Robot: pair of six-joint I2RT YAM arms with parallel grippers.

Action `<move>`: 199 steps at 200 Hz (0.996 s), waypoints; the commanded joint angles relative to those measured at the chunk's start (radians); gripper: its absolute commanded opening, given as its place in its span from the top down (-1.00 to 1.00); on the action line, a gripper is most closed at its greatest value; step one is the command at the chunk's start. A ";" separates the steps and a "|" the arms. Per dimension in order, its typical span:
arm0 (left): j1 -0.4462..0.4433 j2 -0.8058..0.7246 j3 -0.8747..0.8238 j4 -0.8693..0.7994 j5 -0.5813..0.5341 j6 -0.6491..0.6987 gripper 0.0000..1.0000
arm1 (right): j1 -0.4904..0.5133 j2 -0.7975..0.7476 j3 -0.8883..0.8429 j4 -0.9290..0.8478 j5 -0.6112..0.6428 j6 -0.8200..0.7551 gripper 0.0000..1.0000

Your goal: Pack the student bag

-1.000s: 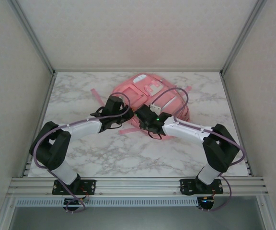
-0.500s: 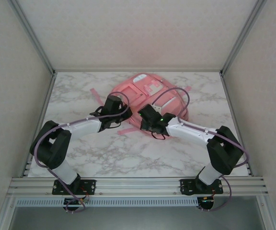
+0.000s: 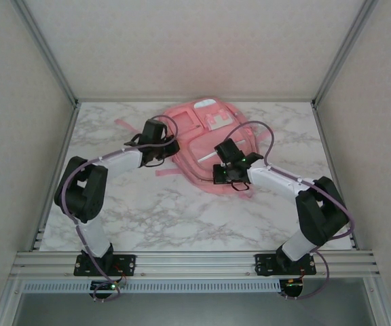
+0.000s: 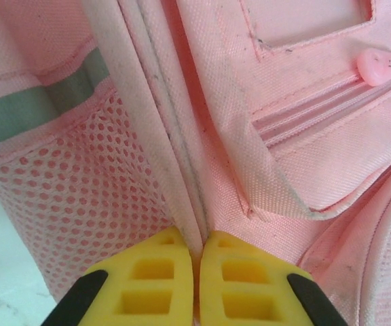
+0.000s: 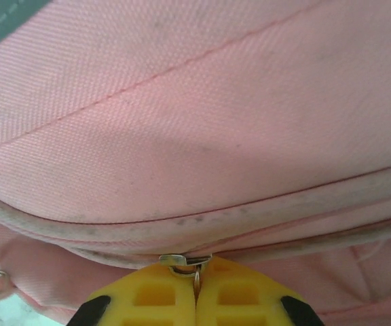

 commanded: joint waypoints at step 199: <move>-0.295 -0.076 -0.108 0.177 -0.145 -0.400 -0.08 | -0.022 0.062 0.043 0.045 -0.206 -0.217 1.00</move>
